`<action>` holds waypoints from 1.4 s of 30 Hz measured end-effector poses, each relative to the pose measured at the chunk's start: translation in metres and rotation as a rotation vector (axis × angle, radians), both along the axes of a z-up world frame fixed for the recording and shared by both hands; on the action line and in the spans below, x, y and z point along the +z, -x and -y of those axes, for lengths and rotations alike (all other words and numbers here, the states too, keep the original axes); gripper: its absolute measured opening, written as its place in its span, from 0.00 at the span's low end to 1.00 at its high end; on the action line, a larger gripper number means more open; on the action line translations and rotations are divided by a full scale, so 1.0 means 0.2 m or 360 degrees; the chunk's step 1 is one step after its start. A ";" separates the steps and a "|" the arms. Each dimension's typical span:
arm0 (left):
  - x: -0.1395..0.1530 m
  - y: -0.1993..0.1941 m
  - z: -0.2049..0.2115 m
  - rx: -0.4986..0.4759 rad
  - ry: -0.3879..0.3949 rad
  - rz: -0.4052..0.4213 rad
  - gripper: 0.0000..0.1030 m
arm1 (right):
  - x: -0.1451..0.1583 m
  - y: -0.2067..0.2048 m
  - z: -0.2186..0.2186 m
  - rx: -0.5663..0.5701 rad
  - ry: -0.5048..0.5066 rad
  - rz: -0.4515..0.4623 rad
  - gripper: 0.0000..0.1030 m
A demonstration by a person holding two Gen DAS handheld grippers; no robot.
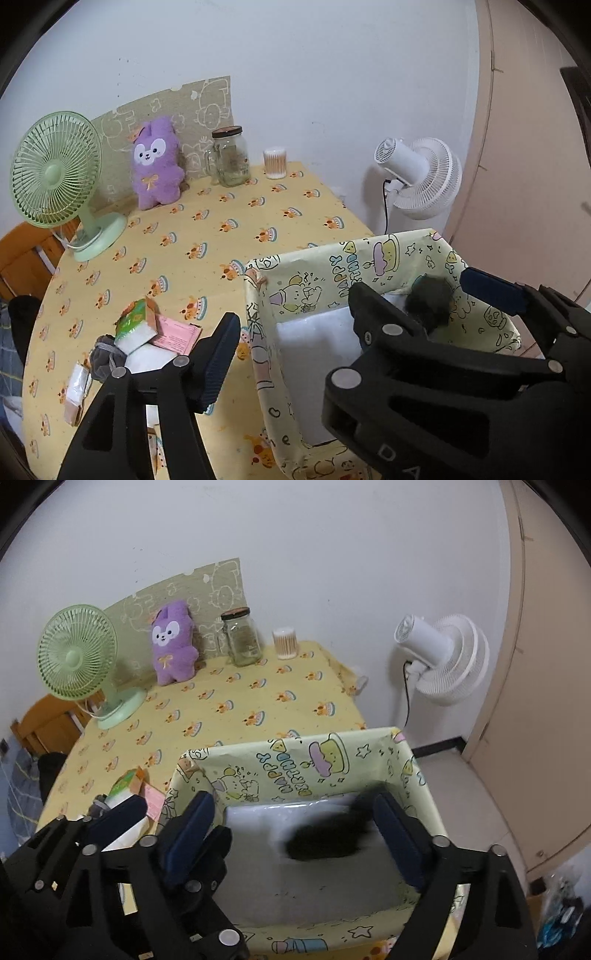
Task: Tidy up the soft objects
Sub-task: 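Withdraw the right tool from the box back toward the pile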
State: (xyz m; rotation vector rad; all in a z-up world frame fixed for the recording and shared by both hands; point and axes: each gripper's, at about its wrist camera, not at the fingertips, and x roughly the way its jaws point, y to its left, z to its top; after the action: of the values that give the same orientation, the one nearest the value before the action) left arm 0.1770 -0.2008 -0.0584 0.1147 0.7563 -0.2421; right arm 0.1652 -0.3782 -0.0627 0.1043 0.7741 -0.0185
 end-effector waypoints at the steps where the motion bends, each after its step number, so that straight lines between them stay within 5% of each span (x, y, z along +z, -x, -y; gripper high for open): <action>1: 0.00 0.00 0.00 -0.0001 0.0007 -0.0006 0.69 | 0.00 0.00 0.00 -0.0003 0.0002 -0.0002 0.89; 42: 0.31 0.30 -0.50 0.0198 0.0029 0.0228 0.70 | 0.33 0.23 -0.50 0.0190 0.0079 0.0227 0.95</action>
State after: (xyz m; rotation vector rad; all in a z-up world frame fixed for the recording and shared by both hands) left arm 0.1169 -0.1007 0.0038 0.0664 0.6162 -0.1210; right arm 0.1192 -0.2784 0.0043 0.0118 0.6356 0.0820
